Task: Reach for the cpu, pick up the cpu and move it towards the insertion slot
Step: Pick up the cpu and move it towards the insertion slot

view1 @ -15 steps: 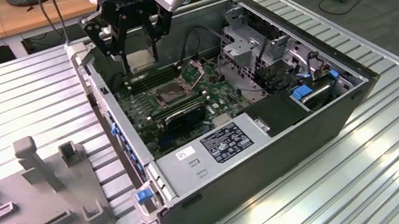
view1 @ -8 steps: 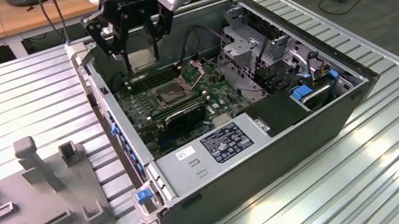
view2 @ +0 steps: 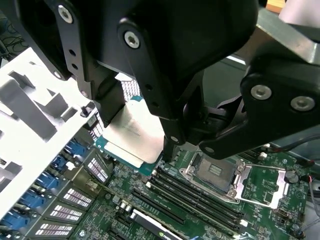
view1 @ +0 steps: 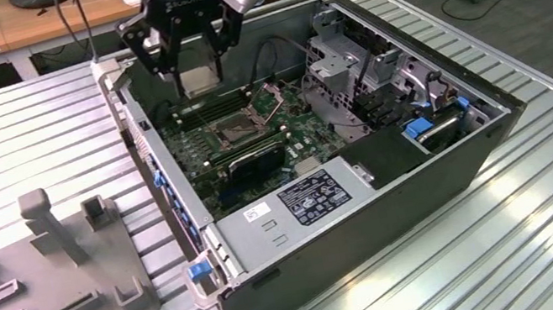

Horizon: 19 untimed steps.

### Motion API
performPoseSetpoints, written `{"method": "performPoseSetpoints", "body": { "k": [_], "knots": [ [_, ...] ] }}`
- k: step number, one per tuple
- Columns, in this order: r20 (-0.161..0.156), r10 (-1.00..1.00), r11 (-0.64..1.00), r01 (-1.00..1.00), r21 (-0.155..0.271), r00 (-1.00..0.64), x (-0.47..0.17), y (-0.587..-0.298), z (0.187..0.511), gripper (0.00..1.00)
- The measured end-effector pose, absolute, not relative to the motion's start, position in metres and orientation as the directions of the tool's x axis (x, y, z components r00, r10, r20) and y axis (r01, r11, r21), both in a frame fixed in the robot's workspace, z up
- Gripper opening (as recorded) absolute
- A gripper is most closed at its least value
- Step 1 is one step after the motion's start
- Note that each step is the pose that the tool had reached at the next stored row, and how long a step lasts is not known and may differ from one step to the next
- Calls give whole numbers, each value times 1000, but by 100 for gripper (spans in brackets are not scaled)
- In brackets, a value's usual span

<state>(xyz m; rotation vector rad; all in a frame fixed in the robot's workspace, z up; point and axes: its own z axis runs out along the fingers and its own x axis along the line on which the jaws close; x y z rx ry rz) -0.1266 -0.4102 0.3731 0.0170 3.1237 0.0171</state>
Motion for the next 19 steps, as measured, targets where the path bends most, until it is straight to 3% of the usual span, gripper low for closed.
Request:
{"method": "performPoseSetpoints", "body": {
  "k": [19],
  "knots": [
    [-18, 11, 1000, 11, 11, -1000, -116, -405, 372, 55]
  ]
}}
